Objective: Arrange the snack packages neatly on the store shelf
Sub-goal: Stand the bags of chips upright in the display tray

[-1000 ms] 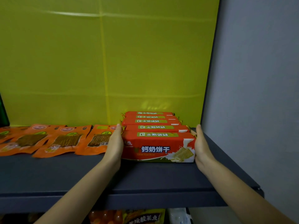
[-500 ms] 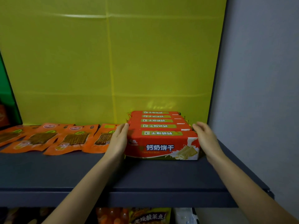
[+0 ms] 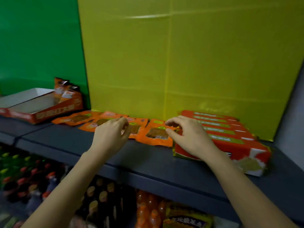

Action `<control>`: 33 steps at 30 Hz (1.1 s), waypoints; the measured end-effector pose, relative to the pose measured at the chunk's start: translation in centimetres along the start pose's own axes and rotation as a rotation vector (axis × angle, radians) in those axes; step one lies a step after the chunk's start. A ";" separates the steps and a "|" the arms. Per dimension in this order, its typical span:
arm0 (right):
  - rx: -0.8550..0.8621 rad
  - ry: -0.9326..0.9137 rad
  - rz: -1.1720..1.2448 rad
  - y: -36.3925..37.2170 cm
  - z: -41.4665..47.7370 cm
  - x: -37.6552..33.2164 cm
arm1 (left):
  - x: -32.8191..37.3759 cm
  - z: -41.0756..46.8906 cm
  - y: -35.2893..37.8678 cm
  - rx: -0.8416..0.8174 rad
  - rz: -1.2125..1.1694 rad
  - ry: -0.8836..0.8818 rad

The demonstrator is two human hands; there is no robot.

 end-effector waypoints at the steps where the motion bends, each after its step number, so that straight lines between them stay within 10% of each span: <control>1: -0.027 -0.030 0.026 1.5 0.7 -1.3 | -1.6 -0.7 -0.6 -0.007 0.033 -0.026; 33: -0.426 -0.431 0.277 38.8 19.2 -47.5 | -54.0 -12.5 -16.9 -0.217 0.472 -0.459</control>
Point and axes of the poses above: each hand's wrist, its own z-axis towards the middle knuckle, its own y-axis out of the palm, x = y × z, the point moved 5 cm from there along z, towards the middle knuckle, and after that the axes turned 2 degrees about z, right-handed, at the moved point
